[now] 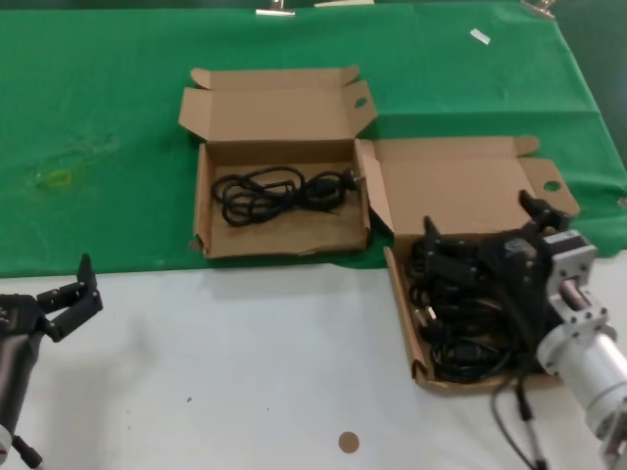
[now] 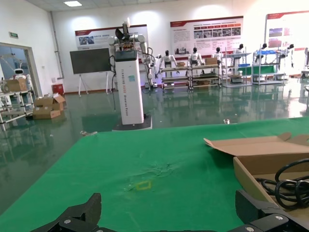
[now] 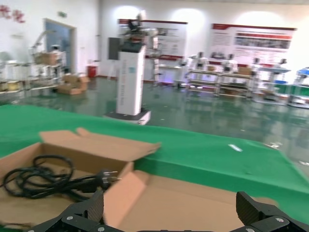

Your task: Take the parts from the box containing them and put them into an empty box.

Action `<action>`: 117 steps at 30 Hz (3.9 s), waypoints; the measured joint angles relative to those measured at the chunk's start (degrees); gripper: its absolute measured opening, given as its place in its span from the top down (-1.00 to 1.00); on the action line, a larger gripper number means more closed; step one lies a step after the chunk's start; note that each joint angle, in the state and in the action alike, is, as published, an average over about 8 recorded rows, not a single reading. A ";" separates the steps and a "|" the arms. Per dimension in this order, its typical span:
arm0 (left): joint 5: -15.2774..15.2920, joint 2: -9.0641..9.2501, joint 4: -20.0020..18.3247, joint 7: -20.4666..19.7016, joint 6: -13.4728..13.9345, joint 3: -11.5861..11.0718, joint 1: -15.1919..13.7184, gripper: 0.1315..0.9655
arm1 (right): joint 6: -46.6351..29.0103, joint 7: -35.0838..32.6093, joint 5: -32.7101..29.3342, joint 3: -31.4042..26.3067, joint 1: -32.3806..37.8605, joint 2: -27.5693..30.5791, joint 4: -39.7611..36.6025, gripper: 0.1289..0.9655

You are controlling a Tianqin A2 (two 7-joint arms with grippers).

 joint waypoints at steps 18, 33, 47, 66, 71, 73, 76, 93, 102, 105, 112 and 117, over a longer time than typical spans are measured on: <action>0.00 0.00 0.00 0.00 0.00 0.00 0.00 -1.00 | 1.48 0.92 0.69 1.05 -2.52 0.50 2.53 -1.00; 0.00 0.00 0.00 0.00 0.00 0.00 0.00 -1.00 | 1.48 0.92 0.69 1.05 -2.52 0.50 2.53 -1.00; 0.00 0.00 0.00 0.00 0.00 0.00 0.00 -1.00 | 1.48 0.92 0.69 1.05 -2.52 0.50 2.53 -1.00; 0.00 0.00 0.00 0.00 0.00 0.00 0.00 -1.00 | 1.48 0.92 0.69 1.05 -2.52 0.50 2.53 -1.00; 0.00 0.00 0.00 0.00 0.00 0.00 0.00 -1.00 | 1.48 0.92 0.69 1.05 -2.52 0.50 2.53 -1.00; 0.00 0.00 0.00 0.00 0.00 0.00 0.00 -1.00 | 1.48 0.91 0.69 1.05 -2.52 0.50 2.53 -1.00; 0.00 0.00 0.00 0.00 0.00 0.00 0.00 -1.00 | 1.48 0.91 0.69 1.05 -2.52 0.50 2.53 -1.00; 0.00 0.00 0.00 0.00 0.00 0.00 0.00 -1.00 | 1.48 0.91 0.69 1.05 -2.52 0.50 2.53 -1.00; 0.00 0.00 0.00 0.00 0.00 0.00 0.00 -1.00 | 1.48 0.91 0.69 1.05 -2.52 0.50 2.53 -1.00; 0.00 0.00 0.00 0.00 0.00 0.00 0.00 -1.00 | 1.48 0.91 0.69 1.05 -2.52 0.50 2.53 -1.00; 0.00 0.00 0.00 0.00 0.00 0.00 0.00 -1.00 | 1.48 0.91 0.69 1.05 -2.52 0.50 2.53 -1.00; 0.00 0.00 0.00 0.00 0.00 0.00 0.00 -1.00 | 1.48 0.91 0.69 1.05 -2.52 0.50 2.53 -1.00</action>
